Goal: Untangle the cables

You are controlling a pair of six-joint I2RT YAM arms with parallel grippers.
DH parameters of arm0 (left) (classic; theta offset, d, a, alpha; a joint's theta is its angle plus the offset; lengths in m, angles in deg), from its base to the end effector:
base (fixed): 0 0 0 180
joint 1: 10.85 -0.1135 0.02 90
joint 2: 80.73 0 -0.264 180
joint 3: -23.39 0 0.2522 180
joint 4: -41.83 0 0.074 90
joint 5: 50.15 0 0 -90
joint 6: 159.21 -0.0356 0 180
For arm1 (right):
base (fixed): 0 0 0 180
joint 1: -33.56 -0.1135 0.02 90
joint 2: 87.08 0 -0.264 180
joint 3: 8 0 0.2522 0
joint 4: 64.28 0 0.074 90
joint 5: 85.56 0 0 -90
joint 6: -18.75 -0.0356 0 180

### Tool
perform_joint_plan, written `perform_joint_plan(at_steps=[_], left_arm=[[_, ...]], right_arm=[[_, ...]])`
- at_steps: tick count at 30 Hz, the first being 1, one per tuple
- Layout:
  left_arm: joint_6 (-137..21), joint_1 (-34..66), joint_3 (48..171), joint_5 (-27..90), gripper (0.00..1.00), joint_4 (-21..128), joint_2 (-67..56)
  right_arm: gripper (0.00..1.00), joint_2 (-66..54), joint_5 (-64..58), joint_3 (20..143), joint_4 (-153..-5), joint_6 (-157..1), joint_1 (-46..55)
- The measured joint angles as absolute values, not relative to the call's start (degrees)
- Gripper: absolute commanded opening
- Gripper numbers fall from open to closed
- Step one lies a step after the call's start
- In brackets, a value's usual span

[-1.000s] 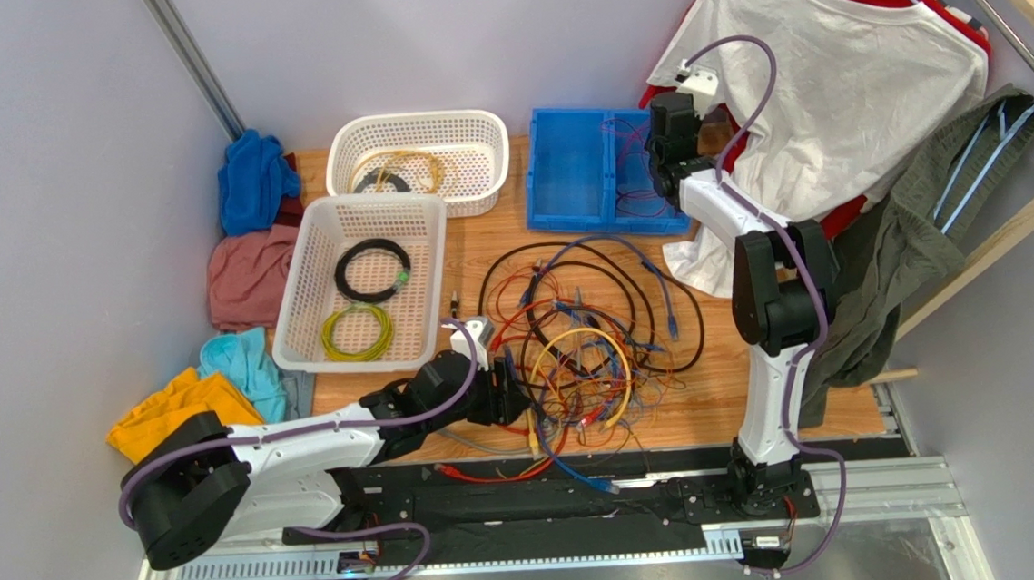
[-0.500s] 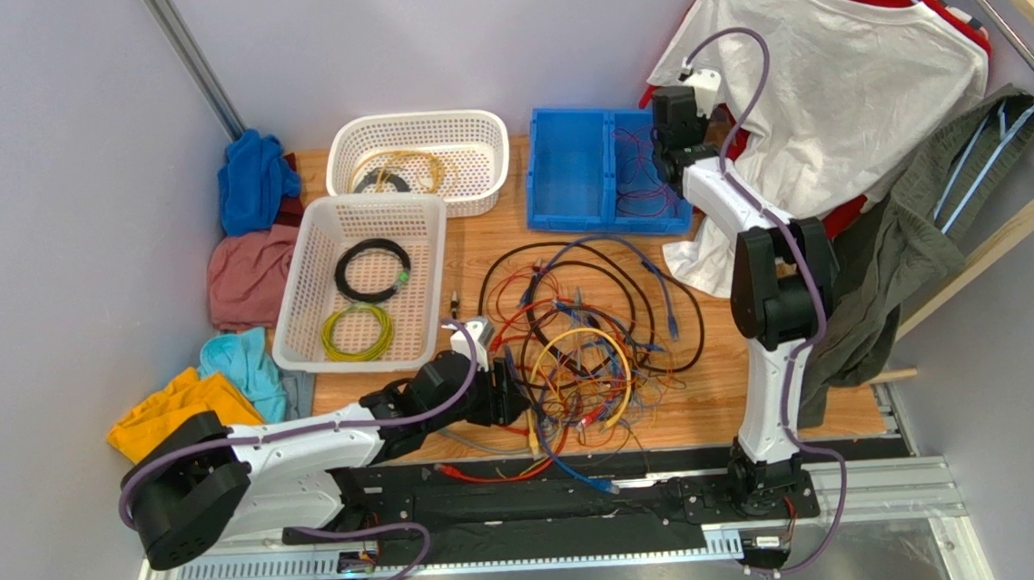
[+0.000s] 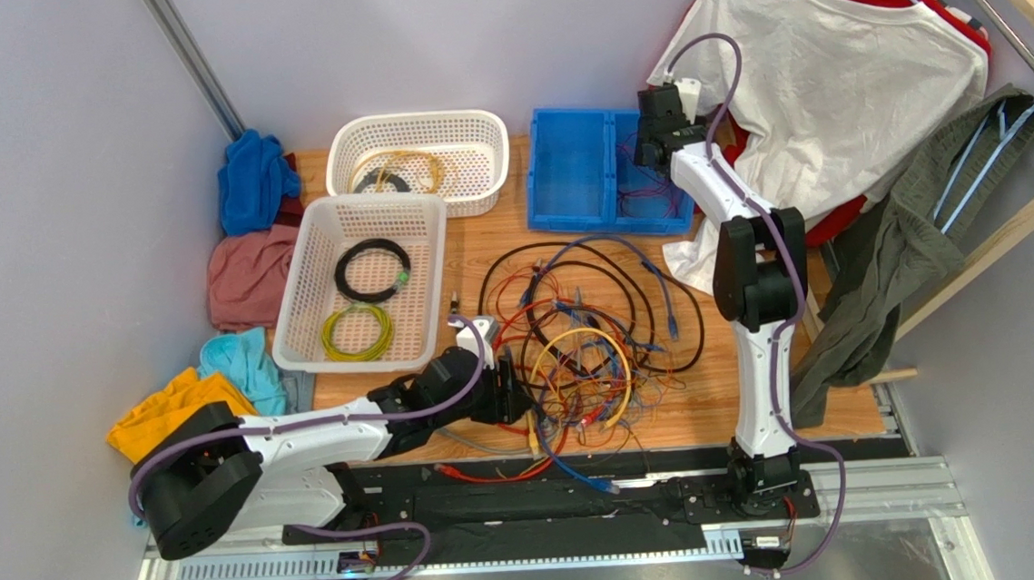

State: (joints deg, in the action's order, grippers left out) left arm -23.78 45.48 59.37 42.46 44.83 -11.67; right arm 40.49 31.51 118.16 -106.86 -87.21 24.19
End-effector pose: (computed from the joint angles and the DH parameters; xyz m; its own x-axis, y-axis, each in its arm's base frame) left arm 0.1264 -0.1868 0.1579 -0.8069 -0.0724 -0.5863 0.3365 0.7593 -0.5569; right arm 0.5050 0.0669 0.2431 -0.6099 0.1475 -0.7786 0.3596 0.9270 -0.1061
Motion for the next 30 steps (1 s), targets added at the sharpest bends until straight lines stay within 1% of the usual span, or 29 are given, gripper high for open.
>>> perform_joint_plan(at_steps=[5, 9, 11, 13, 14, 17, 18, 20, 24, 27, 30], left_arm=[[-23.4, 45.8, 59.4, 42.2, 0.57, 45.2, -11.6], [-23.5, 45.8, 59.5, 42.7, 0.58, 46.4, -12.6], [-23.7, 45.8, 60.0, 43.4, 0.58, 47.7, -13.5], [-24.1, 45.8, 61.2, 44.0, 0.58, 48.9, -14.5], [-24.4, 45.8, 61.9, 44.4, 0.58, 49.4, -15.0], [-25.0, 45.8, 63.8, 45.5, 0.58, 50.6, -16.5], [-25.2, 45.8, 64.2, 45.9, 0.58, 50.7, -17.1], [-25.8, 45.8, 64.8, 46.5, 0.58, 51.1, -18.1], [-27.4, 45.8, 66.7, 47.9, 0.60, 53.0, -18.8], [-28.5, 45.8, 68.9, 49.2, 0.61, 55.3, -18.8], [-29.7, 45.8, 70.3, 50.1, 0.61, 56.8, -19.0]], right_arm=[[0.68, 30.7, 31.4, 103.3, -102.5, -88.6, 24.0], [0.75, 21.8, 28.3, 96.7, -97.0, -91.2, 23.6], [0.76, 17.1, 26.3, 94.0, -94.2, -92.8, 23.2], [0.76, 12.5, 24.6, 92.9, -91.9, -94.0, 22.0], [0.73, 10.8, 23.7, 92.9, -90.6, -94.4, 21.1], [0.68, 7.2, 20.6, 92.9, -89.0, -95.5, 18.3], [0.67, 5.8, 19.2, 92.3, -88.4, -96.1, 17.3], [0.66, 1.8, 17.1, 87.3, -85.3, -97.5, 14.9], [0.65, -10.7, 15.8, 67.8, -79.2, -99.9, 6.6], [0.64, -16.3, 16.4, 58.3, -78.3, -99.8, -1.0], [0.64, -20.4, 17.1, 52.5, -79.1, -99.0, -8.0]])
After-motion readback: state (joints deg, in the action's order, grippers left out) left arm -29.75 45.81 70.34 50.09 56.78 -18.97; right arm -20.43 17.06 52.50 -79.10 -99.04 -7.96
